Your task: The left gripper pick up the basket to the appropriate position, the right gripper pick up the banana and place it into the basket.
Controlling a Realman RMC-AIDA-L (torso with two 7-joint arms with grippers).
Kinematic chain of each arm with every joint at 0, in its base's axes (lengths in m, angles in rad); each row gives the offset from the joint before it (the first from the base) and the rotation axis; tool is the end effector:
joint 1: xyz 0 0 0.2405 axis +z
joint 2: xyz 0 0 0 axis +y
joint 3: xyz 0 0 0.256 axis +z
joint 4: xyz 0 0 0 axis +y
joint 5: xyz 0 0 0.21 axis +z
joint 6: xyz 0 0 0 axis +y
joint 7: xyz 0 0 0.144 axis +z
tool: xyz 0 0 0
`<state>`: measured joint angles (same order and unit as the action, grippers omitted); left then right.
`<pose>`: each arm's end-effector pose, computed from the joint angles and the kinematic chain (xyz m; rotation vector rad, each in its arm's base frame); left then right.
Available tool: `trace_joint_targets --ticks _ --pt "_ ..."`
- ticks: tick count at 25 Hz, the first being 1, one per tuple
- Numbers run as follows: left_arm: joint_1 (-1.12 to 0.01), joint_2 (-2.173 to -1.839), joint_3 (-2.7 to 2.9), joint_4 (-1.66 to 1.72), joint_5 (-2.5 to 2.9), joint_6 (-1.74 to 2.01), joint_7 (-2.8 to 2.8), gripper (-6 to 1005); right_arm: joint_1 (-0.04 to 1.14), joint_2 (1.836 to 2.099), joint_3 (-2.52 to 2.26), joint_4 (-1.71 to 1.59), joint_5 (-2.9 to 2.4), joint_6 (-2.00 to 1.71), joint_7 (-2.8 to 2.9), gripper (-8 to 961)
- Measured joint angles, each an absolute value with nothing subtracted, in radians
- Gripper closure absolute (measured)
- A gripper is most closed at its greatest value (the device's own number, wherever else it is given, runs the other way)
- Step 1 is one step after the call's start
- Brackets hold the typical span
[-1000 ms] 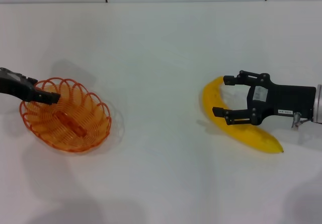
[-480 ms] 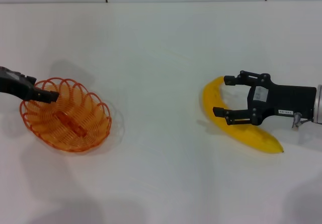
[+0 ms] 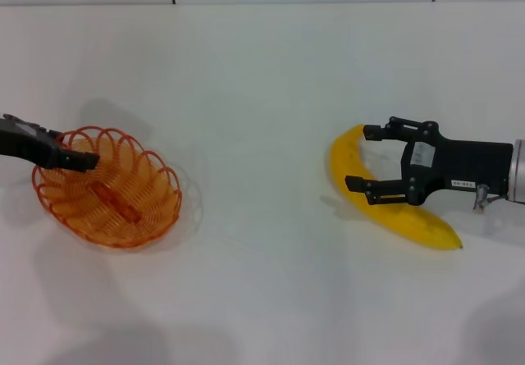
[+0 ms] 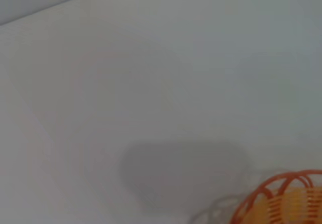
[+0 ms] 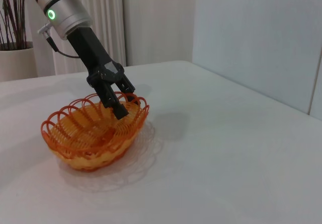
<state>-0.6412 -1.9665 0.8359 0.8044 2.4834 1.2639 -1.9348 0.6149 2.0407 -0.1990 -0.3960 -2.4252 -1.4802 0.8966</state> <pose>-0.2988 0.3927 0.0528 -2.4852 -0.9242 0.1490 0.3031 0.3238 -0.0161 -2.6895 0.3411 0.5222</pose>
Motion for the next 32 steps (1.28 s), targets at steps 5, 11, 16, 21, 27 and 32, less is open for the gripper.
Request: trace_joint_targets --ticks 5,11,16,21,27,32 --pt "-0.639 -1.969 0.833 0.804 2.464 1.24 -1.931 192 0.614 2.039 -0.195 -0.396 -2.425 -1.48 0.897 80" --pt "-0.639 -1.97 0.841 0.804 2.459 1.238 -1.927 388 0.615 2.039 -0.199 -0.396 -2.425 -1.48 0.896 82" --pt "-0.64 -1.97 0.842 0.804 2.46 1.238 -1.927 685 0.616 2.039 -0.198 -0.396 -2.425 -1.48 0.896 84" --pt "-0.64 -1.969 0.841 0.804 2.458 1.238 -1.927 796 0.616 2.039 -0.199 -0.396 -2.425 -1.481 0.896 85" --pt "-0.638 -1.97 0.835 0.804 2.431 1.238 -1.927 891 0.614 2.04 -0.199 -0.396 -2.425 -1.482 0.896 87" --pt "-0.627 -1.972 0.834 0.801 2.347 1.227 -1.895 905 0.615 2.04 -0.201 -0.396 -2.425 -1.482 0.895 89"
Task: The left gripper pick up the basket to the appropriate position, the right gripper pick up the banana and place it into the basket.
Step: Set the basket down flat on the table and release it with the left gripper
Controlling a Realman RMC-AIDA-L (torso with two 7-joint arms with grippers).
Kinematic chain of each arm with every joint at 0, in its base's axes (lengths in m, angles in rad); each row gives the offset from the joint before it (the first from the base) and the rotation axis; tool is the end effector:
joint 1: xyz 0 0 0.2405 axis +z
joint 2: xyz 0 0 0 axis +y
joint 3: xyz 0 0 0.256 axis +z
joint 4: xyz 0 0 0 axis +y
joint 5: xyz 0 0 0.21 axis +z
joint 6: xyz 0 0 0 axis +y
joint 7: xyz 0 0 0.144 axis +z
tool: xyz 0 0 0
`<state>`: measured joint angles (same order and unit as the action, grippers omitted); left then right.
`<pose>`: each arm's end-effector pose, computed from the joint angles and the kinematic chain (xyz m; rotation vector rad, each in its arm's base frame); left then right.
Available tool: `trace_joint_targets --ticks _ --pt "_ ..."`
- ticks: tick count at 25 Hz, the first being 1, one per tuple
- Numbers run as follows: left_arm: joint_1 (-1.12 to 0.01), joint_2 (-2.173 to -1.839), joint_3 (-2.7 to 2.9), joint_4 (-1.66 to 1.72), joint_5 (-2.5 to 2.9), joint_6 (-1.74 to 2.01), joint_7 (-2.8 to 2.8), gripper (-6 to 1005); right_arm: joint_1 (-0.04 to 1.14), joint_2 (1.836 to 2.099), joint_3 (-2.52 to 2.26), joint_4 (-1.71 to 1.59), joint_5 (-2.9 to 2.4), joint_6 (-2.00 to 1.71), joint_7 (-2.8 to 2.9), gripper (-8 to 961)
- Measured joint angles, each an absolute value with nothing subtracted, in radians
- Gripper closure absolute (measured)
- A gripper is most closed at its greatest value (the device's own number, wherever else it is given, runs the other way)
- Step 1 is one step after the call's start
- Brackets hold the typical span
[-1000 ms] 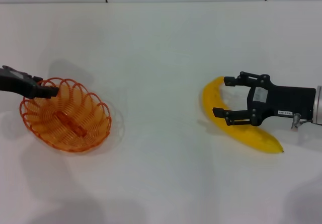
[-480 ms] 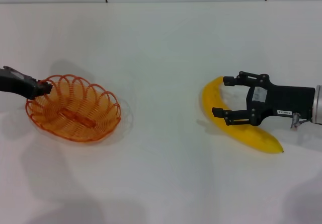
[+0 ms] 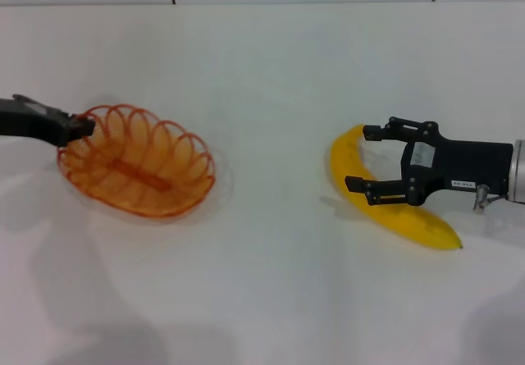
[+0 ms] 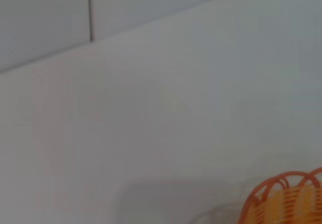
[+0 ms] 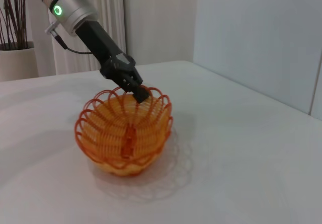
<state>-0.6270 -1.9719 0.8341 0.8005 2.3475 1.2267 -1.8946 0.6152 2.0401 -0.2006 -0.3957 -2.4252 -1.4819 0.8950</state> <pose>-0.2886 0.3986 0.0516 -2.4648 -0.9000 -0.0226 0.3029 0.3237 -0.0160 -2.6919 0.3372 0.5223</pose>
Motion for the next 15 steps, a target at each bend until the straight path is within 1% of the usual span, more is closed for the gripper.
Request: trace_joint_targets --ticks 8,15 --pt "-0.639 -1.975 0.834 0.699 2.215 1.179 -1.817 912 0.619 2.042 -0.201 -0.394 -2.426 -1.487 0.891 91" --pt "-0.632 -1.996 0.834 0.649 2.177 1.102 -1.806 916 0.62 2.042 -0.201 -0.394 -2.425 -1.487 0.892 93"
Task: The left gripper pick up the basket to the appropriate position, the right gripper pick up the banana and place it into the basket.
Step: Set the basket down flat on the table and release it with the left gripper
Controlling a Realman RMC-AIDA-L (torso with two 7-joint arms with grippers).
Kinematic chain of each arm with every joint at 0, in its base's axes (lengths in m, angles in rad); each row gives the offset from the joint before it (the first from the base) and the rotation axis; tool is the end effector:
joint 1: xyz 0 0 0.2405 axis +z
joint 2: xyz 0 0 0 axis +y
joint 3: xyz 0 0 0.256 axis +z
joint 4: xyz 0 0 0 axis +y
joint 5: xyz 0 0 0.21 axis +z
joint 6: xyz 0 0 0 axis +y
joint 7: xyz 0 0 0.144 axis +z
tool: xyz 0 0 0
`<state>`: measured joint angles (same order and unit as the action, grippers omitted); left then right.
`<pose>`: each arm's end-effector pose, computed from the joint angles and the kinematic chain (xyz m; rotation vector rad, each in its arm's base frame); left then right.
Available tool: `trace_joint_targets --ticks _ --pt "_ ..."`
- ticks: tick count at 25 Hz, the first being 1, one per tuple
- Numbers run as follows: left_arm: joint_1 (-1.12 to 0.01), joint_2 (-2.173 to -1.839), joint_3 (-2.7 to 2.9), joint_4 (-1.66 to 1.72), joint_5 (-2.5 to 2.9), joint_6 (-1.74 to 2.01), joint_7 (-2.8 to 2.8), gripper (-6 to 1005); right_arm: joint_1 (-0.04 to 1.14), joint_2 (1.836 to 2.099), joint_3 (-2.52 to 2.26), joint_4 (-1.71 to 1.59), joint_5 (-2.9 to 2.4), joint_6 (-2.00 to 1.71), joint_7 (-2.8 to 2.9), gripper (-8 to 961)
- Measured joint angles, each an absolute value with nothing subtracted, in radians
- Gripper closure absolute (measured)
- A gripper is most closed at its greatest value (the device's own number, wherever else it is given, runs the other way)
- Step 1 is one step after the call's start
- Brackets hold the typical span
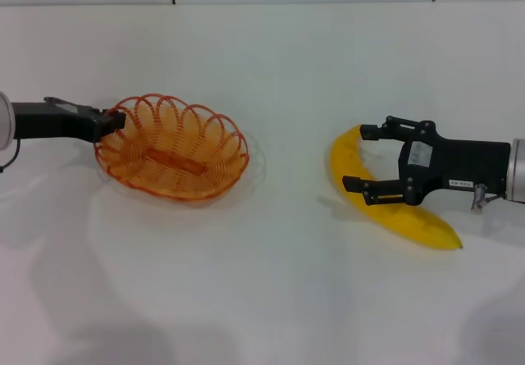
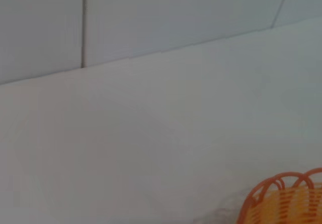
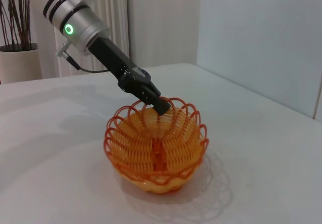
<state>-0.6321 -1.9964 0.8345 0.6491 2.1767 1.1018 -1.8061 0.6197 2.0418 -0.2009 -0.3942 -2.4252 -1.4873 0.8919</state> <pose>-0.2906 0.3999 0.0209 -2.4183 -0.9637 -0.2119 0.3004 0.3241 -0.0171 -2.6978 0.3269 0.5316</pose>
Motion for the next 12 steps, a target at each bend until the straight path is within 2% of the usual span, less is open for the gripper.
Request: trace_joint_targets --ticks 6,12 --pt "-0.607 -2.011 0.833 0.624 2.126 1.065 -1.784 917 0.62 2.042 -0.201 -0.387 -2.425 -1.483 0.891 95" --pt "-0.6 -2.003 0.832 0.596 2.061 1.05 -1.756 918 0.62 2.04 -0.201 -0.382 -2.425 -1.482 0.889 97"
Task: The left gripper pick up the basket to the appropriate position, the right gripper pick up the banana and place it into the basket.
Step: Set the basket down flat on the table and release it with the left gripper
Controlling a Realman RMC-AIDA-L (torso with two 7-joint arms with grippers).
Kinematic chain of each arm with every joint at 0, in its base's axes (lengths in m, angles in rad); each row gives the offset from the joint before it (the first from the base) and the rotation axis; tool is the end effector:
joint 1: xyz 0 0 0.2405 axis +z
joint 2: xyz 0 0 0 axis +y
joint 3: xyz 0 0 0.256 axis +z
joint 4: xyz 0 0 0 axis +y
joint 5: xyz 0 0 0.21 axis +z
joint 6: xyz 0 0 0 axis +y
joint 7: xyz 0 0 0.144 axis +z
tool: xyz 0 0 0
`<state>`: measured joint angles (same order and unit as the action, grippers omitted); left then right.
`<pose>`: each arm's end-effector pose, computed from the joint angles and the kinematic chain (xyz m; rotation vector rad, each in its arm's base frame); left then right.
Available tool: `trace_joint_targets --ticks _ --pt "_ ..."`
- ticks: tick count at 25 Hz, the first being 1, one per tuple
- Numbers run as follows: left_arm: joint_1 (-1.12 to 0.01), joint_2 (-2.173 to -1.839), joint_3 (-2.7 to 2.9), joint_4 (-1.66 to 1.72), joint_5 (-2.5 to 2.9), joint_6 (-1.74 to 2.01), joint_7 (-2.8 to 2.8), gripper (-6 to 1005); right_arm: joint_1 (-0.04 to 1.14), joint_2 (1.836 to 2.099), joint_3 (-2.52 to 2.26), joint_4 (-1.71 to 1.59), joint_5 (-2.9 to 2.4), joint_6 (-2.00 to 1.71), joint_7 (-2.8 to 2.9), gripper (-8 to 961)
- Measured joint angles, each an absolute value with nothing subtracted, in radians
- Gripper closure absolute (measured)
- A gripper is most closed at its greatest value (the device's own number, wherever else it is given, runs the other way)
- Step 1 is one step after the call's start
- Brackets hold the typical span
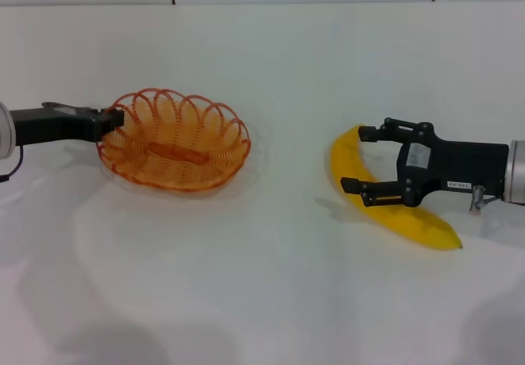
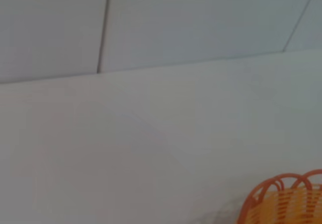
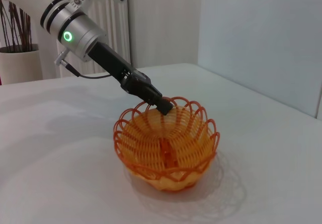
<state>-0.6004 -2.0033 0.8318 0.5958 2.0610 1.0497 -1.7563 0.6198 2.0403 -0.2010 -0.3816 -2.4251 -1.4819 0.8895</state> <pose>-0.3009 0.3940 0.0146 -2.3467 -1.0222 -0.3177 0.3004 0.3235 -0.0191 -2.6999 0.3328 0.5355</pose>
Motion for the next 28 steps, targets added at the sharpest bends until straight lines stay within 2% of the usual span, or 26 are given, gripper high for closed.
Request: trace_joint_targets --ticks 26,28 --pt "-0.597 -2.0 0.835 0.566 2.052 1.02 -1.719 902 0.62 2.04 -0.226 -0.382 -2.432 -1.482 0.894 105" --pt "-0.597 -2.002 0.833 0.566 2.042 1.02 -1.709 797 0.62 2.04 -0.227 -0.382 -2.433 -1.482 0.895 106"
